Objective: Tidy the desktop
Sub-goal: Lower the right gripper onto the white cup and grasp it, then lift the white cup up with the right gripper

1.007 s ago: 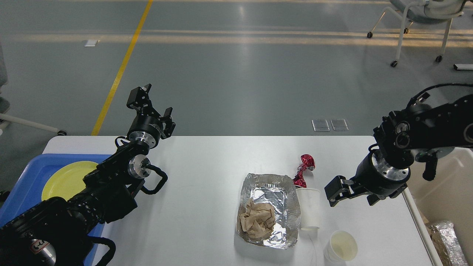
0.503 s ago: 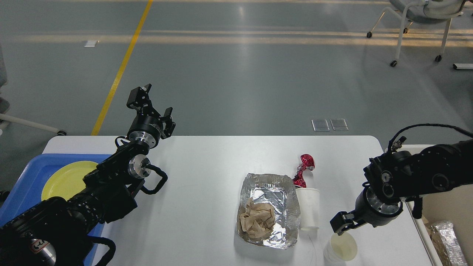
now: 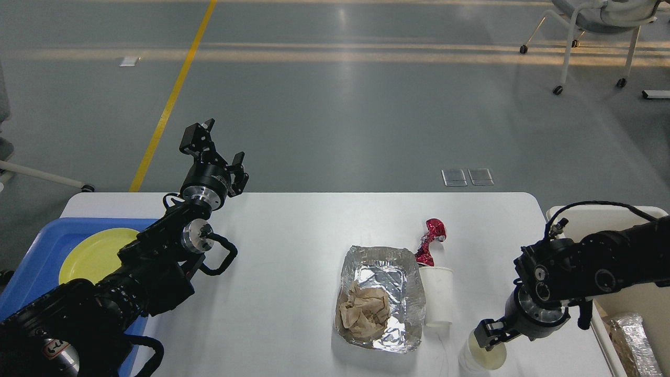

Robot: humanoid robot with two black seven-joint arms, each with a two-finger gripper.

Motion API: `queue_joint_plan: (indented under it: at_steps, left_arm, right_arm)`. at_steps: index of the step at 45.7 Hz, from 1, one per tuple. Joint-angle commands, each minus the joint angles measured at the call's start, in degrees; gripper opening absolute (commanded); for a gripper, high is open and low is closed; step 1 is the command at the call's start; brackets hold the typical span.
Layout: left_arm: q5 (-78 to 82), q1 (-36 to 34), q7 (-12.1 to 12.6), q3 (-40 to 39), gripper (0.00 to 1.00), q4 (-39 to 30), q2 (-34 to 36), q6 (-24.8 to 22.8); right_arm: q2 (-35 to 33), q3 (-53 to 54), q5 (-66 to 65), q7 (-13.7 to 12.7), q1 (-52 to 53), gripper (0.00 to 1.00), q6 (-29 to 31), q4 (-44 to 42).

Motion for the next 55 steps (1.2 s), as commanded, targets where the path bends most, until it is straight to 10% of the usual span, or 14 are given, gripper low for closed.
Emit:
queue_joint_plan:
  at_steps: [1, 7, 32, 55]
  left_arm:
    - [0.00, 0.00, 0.00, 0.00, 1.00, 0.00, 0.00, 0.00]
    - [0.00, 0.00, 0.00, 0.00, 1.00, 0.00, 0.00, 0.00]
    - [0.00, 0.00, 0.00, 0.00, 1.00, 0.00, 0.00, 0.00]
    - [0.00, 0.00, 0.00, 0.00, 1.00, 0.00, 0.00, 0.00]
  right_arm:
    - [0.00, 0.26, 0.09, 0.26, -1.70, 0.49, -0.09, -1.41]
    - [0.00, 0.44, 0.09, 0.61, -2.41, 0.00, -0.09, -2.11]
    - [-1.84, 0.70, 0.62, 1.05, 2.60, 0.00, 1.66, -1.32]
    - [-18.01, 16.16, 6.51, 3.25, 29.49, 0.00, 36.28, -1.85]
